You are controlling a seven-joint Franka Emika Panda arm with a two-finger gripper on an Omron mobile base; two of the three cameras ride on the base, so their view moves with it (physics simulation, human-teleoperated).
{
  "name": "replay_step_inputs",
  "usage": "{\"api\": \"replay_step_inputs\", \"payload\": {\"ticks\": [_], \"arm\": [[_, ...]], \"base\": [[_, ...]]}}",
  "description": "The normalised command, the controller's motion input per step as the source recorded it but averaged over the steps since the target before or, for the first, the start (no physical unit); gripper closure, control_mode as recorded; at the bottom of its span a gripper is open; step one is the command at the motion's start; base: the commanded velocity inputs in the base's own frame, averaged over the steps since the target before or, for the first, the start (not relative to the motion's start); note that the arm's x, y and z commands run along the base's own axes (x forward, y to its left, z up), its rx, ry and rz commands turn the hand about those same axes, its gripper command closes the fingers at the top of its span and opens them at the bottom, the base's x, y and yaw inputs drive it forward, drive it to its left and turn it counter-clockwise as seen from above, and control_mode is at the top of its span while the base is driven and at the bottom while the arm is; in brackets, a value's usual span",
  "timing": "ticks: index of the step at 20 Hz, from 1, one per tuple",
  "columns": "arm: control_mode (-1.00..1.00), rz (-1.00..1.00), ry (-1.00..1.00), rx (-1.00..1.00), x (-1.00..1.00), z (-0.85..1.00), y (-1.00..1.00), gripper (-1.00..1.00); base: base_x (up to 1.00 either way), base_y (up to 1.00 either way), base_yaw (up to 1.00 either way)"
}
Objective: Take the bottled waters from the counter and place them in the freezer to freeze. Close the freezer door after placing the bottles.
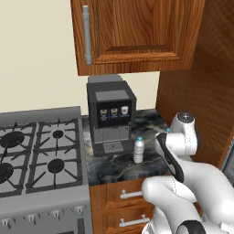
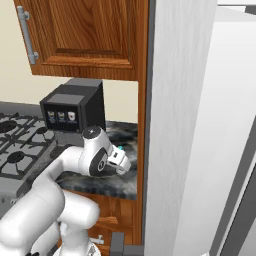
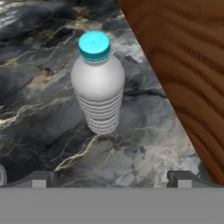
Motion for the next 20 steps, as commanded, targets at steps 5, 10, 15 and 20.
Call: {"api": "replay_step_inputs", "payload": {"ticks": [5,10,15,20], "arm": [[-1.00,0.11,-0.06,0.00,0.00,-0.06,-0.06,-1.00],[-1.00,0.11,-0.12,0.00,0.00,-0.11,-0.04,-1.00],[-1.00,0.11,-0.11,0.00,0.00,-0.21,0.00,-1.00],[-1.00,0.10,-0.07,0.00,0.00,-0.21,-0.01,-1.00]], "base": [[0.00,0.00,0.00],[0.00,0.00,0.00],[0.00,0.00,0.00],[0.00,0.00,0.00]]}}
